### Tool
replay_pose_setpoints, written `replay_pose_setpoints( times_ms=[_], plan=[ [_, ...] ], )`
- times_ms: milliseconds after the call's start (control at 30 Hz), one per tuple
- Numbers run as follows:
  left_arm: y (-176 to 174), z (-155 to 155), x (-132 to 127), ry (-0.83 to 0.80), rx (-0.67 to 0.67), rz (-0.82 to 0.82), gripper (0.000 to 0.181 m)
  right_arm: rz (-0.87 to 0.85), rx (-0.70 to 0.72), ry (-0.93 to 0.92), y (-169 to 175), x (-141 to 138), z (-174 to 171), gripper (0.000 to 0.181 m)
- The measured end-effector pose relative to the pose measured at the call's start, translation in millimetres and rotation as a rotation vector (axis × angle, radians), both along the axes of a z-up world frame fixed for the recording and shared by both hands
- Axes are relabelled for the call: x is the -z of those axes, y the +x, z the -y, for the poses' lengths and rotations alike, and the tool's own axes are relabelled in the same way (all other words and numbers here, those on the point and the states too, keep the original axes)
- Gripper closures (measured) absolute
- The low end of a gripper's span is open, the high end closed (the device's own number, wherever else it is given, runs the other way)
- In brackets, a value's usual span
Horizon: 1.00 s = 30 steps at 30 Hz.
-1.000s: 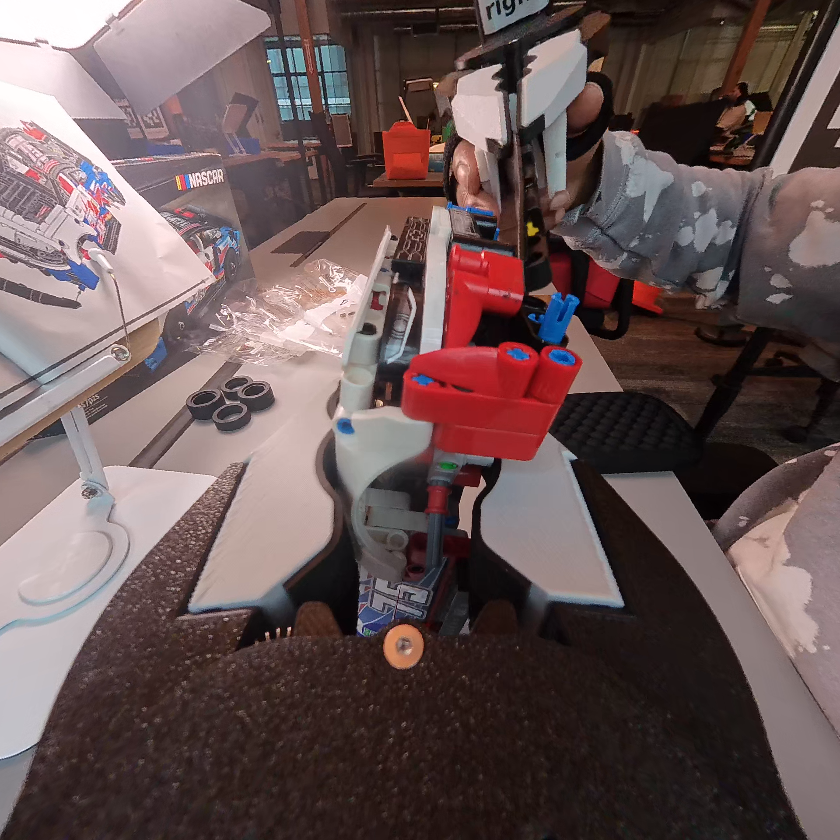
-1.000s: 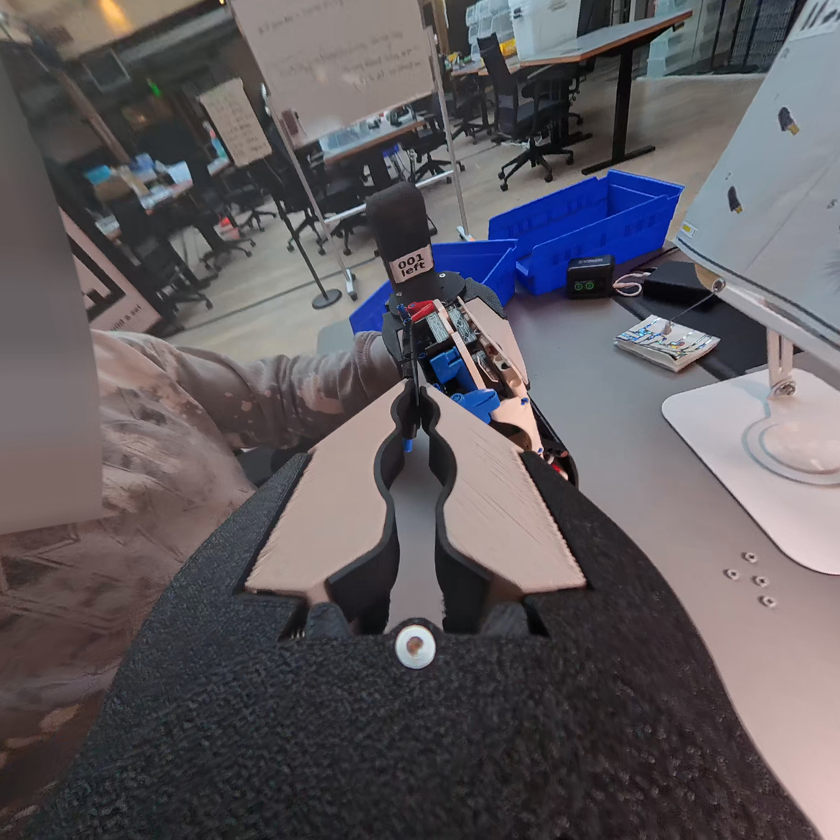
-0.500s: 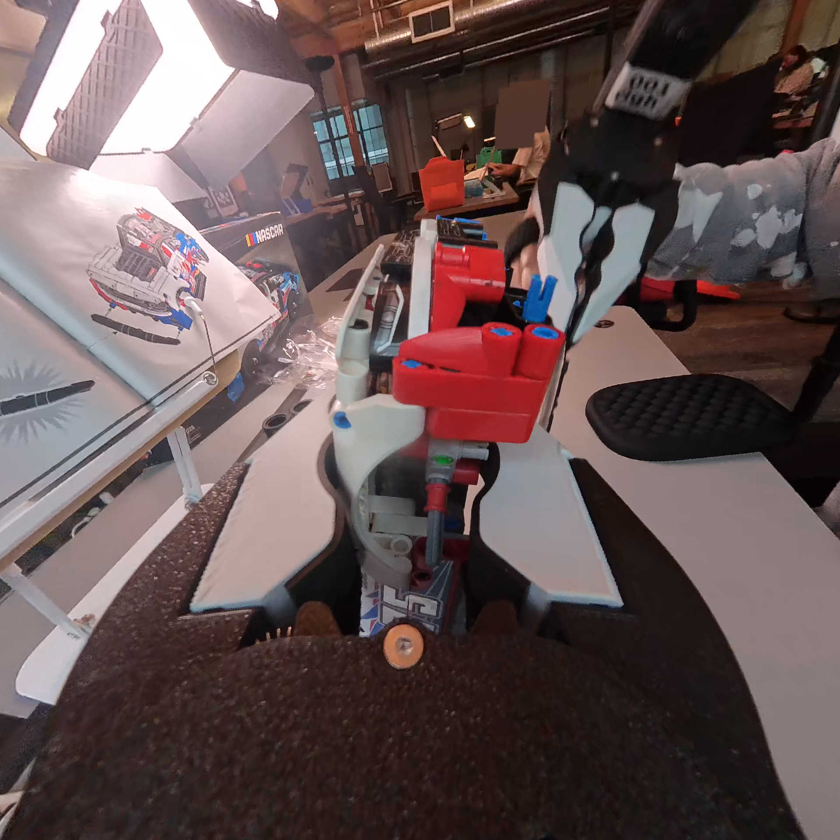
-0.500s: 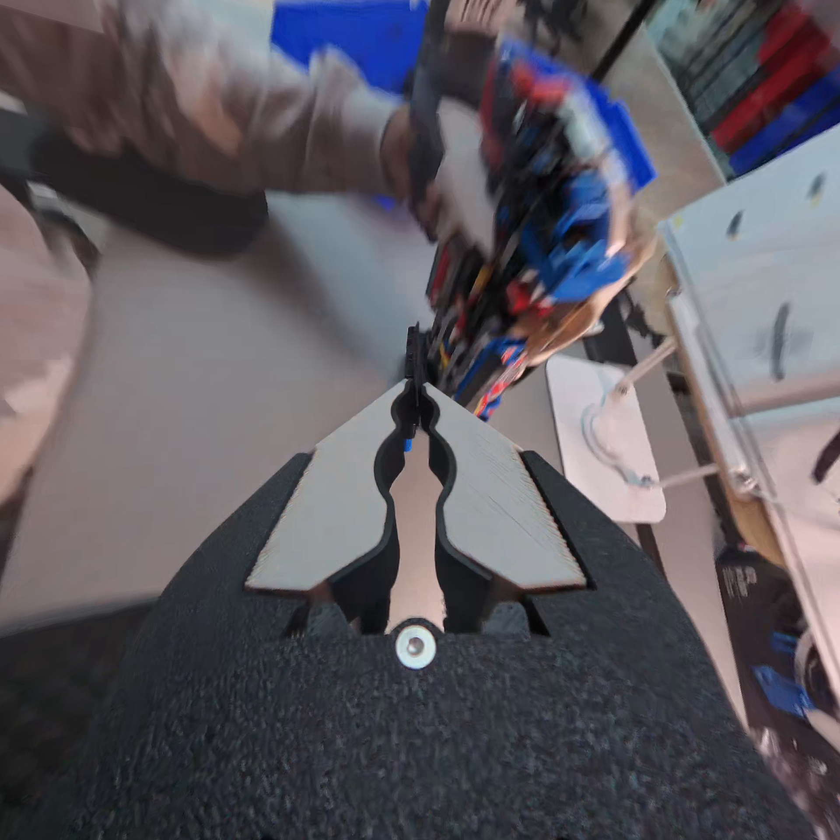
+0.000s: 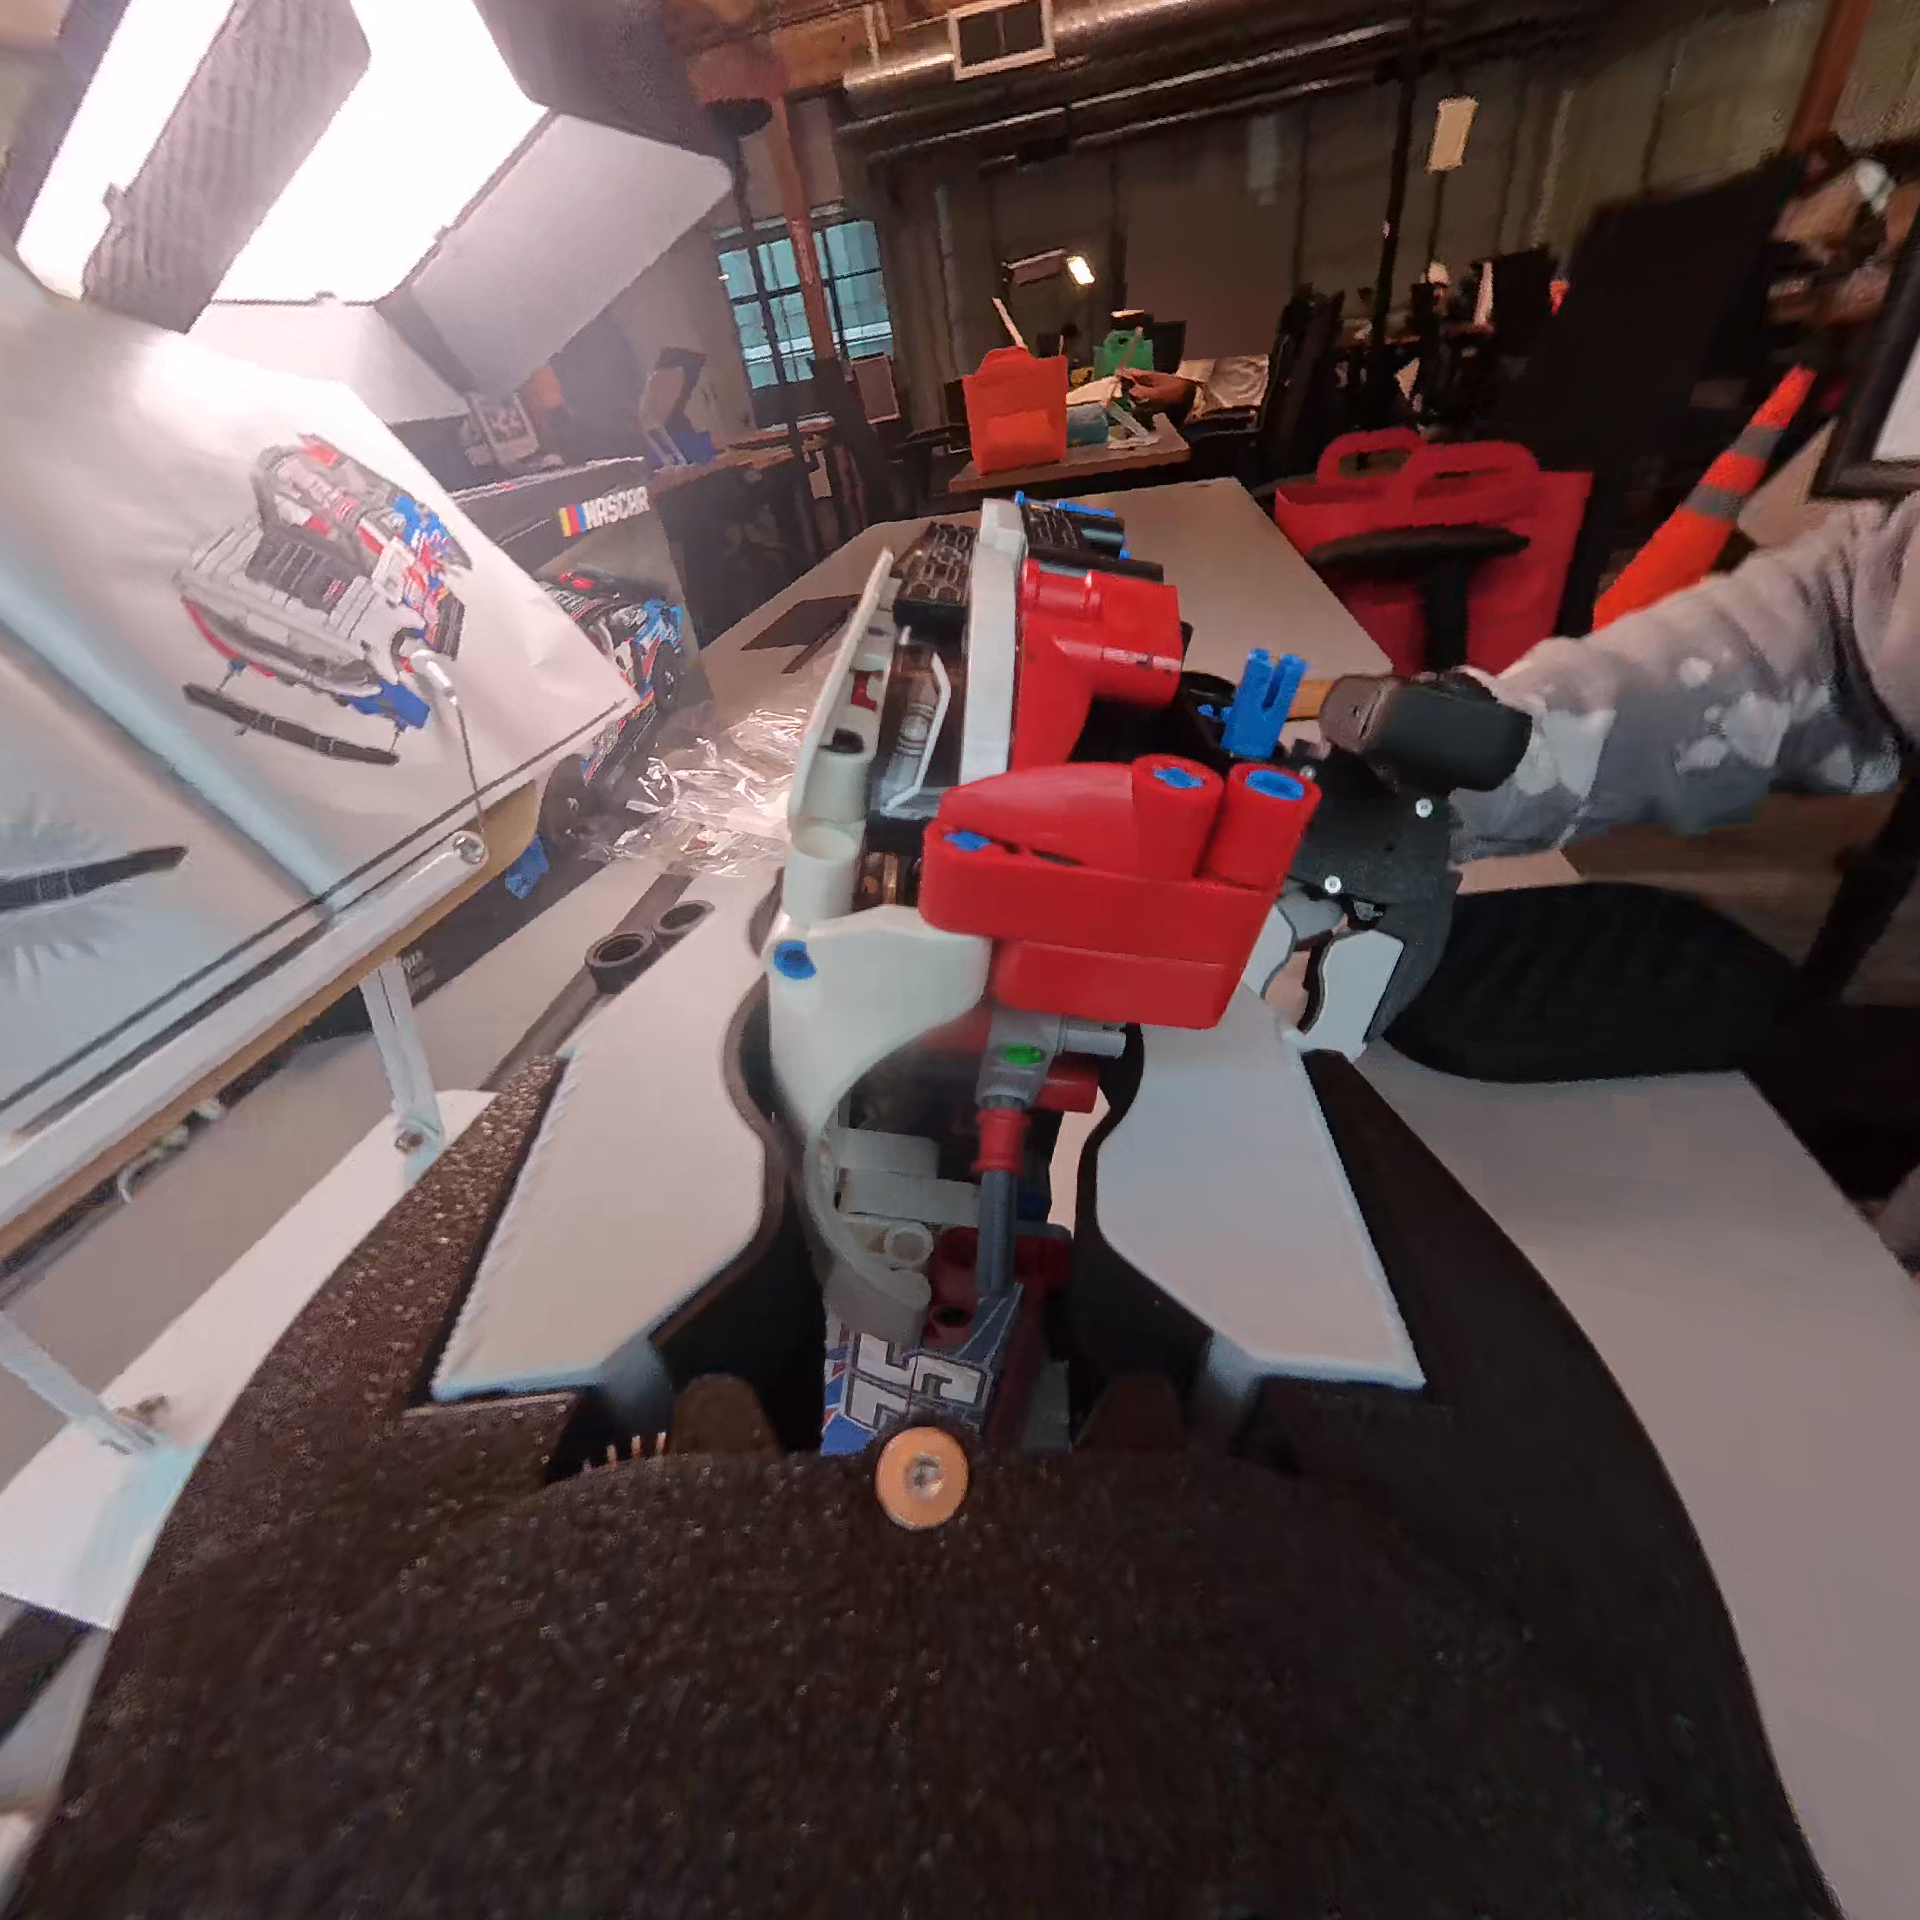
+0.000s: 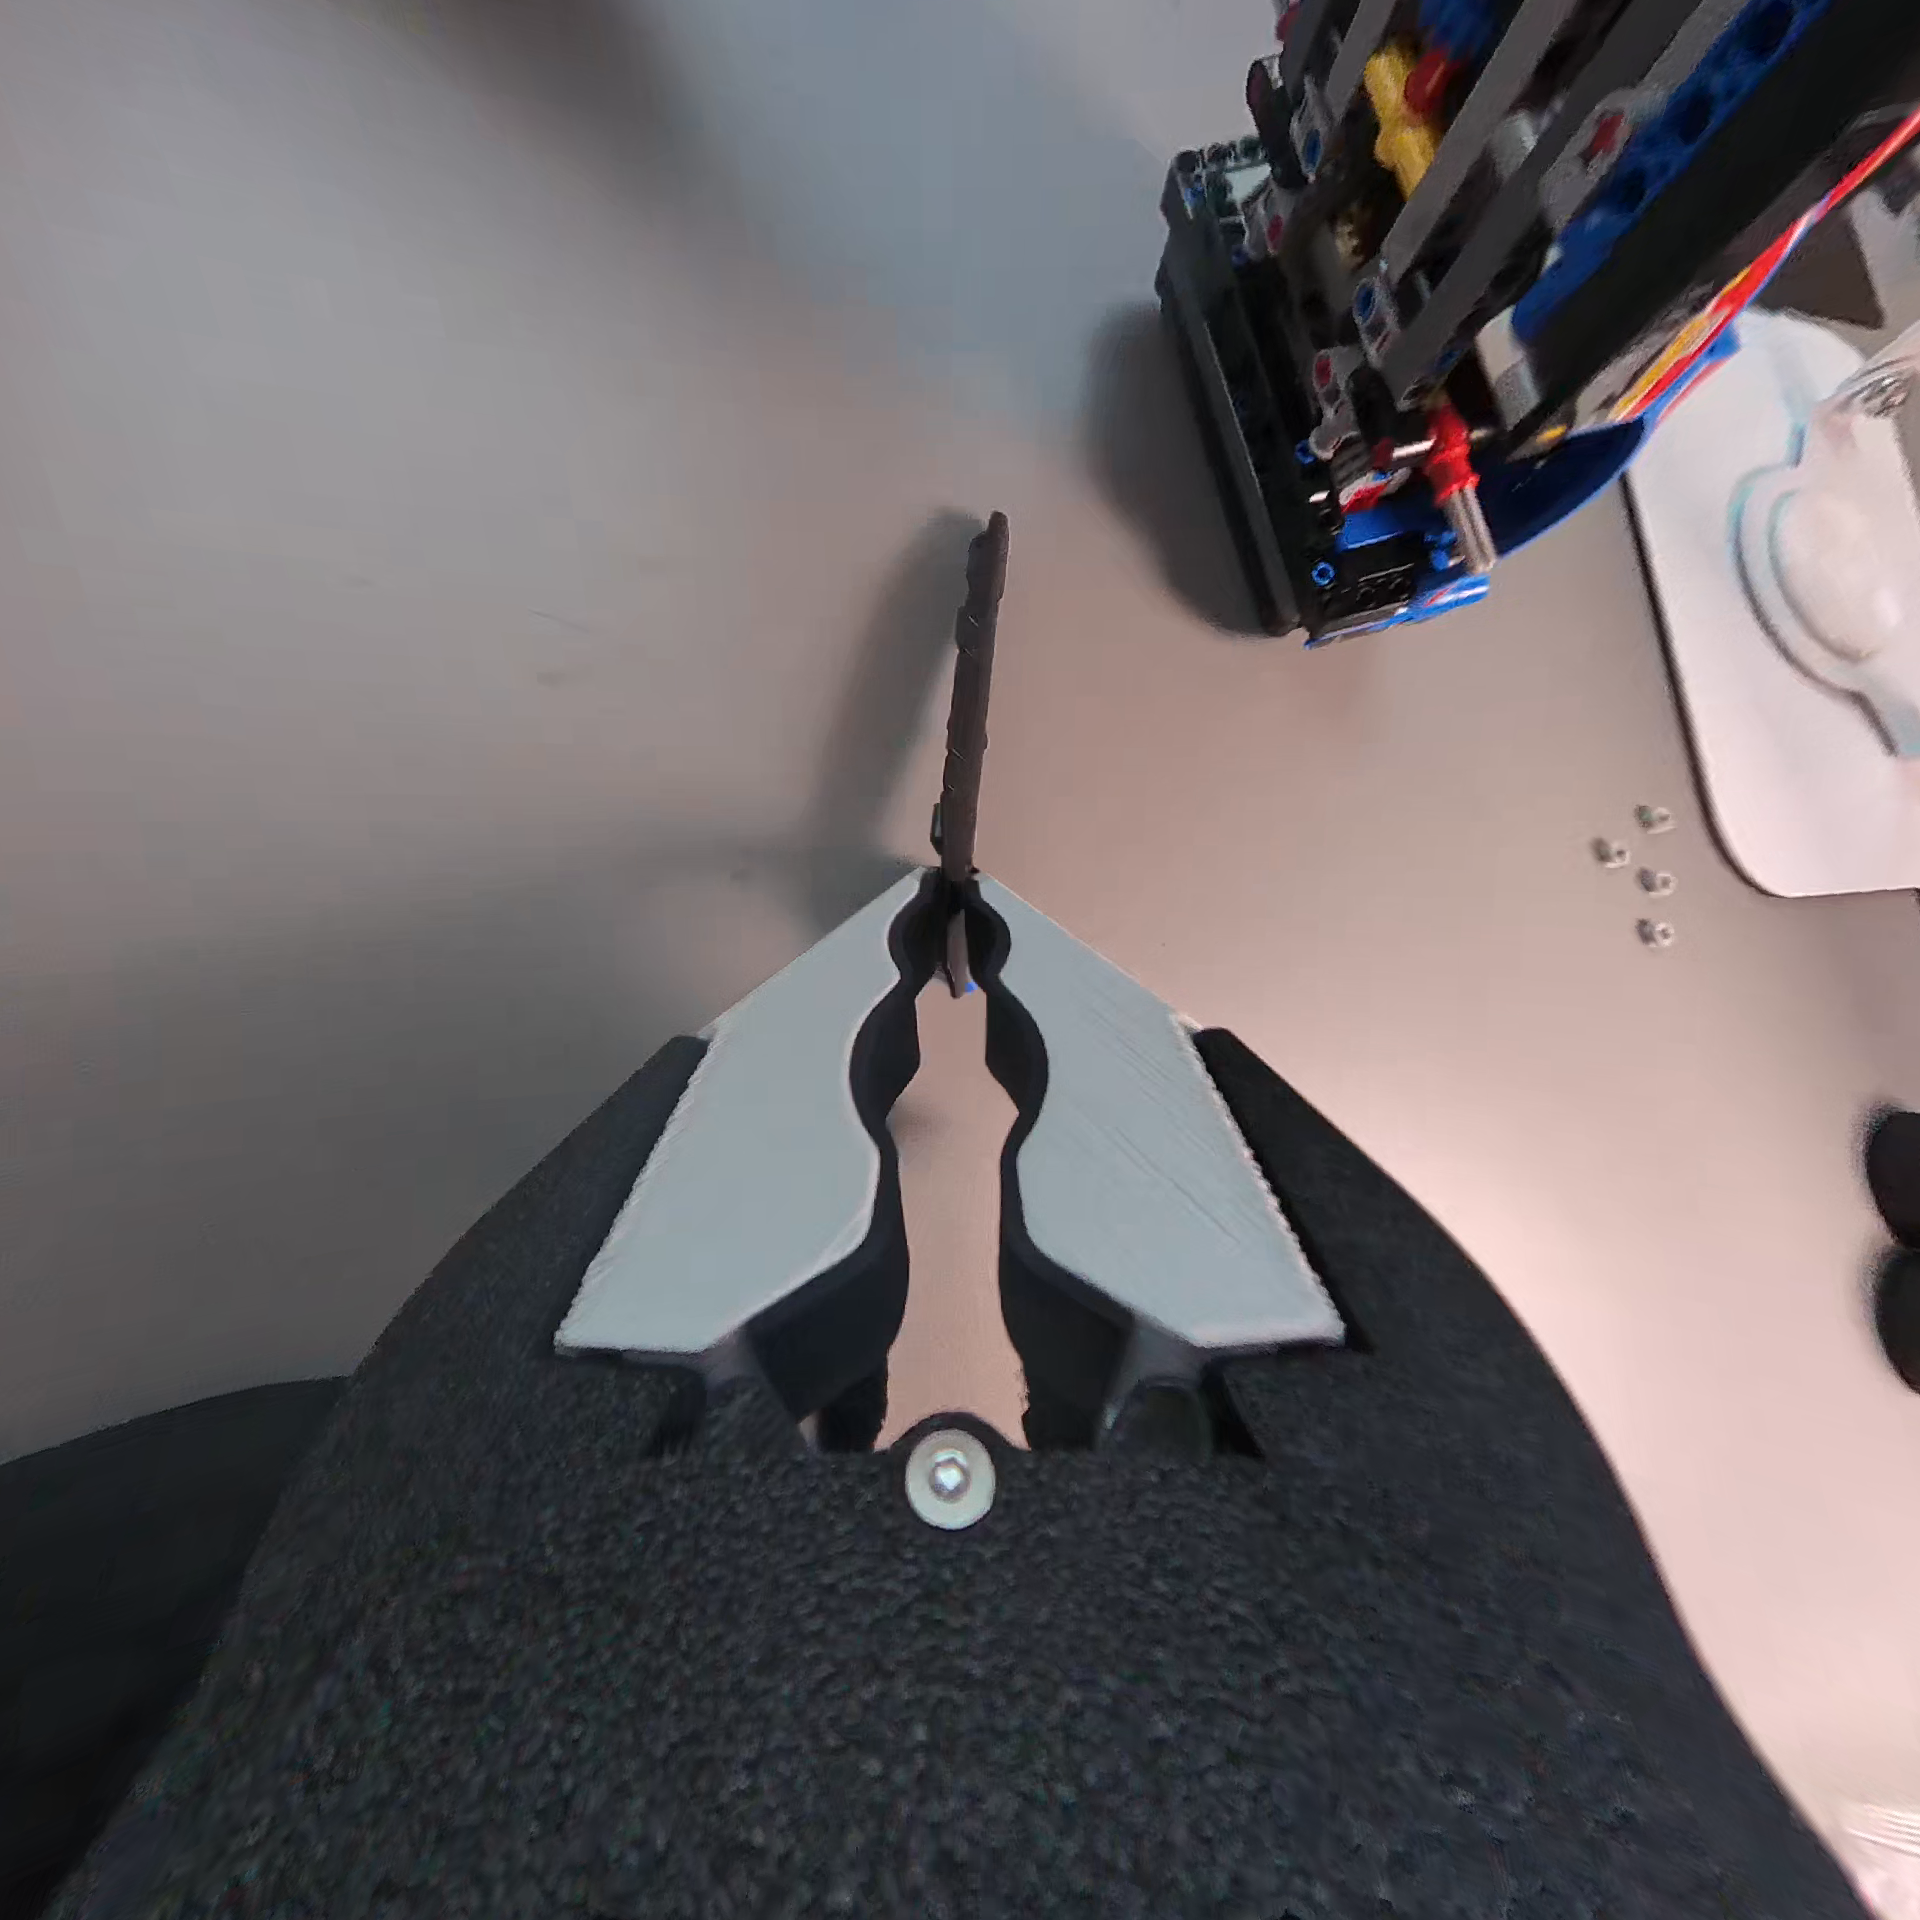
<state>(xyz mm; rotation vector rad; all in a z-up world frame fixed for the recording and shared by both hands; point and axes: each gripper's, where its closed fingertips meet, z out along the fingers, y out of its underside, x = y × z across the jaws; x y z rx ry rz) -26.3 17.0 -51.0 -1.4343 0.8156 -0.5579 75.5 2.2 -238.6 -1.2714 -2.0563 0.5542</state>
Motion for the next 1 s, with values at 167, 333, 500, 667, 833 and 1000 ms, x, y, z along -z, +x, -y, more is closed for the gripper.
replay_pose_setpoints(
  times_ms=[167,333,500,667,833,1000],
  plan=[
    [-18.7,-15.5,-8.1,-0.175,-0.018,0.145,0.127,0.028,0.036,-0.152,1.4,-2.6,-6.3,0.162],
    [-19.4,-15.3,-7.2,-0.158,-0.003,0.121,0.121,-0.05,0.069,-0.248,-6.4,-29.2,-17.0,0.152],
    [-17.7,-6.9,-1.0,-0.085,-0.022,0.051,0.107,-0.157,0.109,-0.246,-22.0,-54.1,-29.9,0.149],
    [-15.0,3.8,4.1,-0.034,-0.026,-0.012,0.108,-0.224,0.122,-0.24,-40.8,-72.9,-35.6,0.144],
    [-13.0,8.3,5.5,-0.021,-0.03,-0.026,0.109,-0.28,0.131,-0.21,-58.7,-89.7,-38.9,0.132],
    [-18.2,-0.4,3.1,-0.074,-0.055,0.014,0.119,-0.342,0.121,-0.133,-79.0,-115.4,-41.0,0.115]
  ],
)
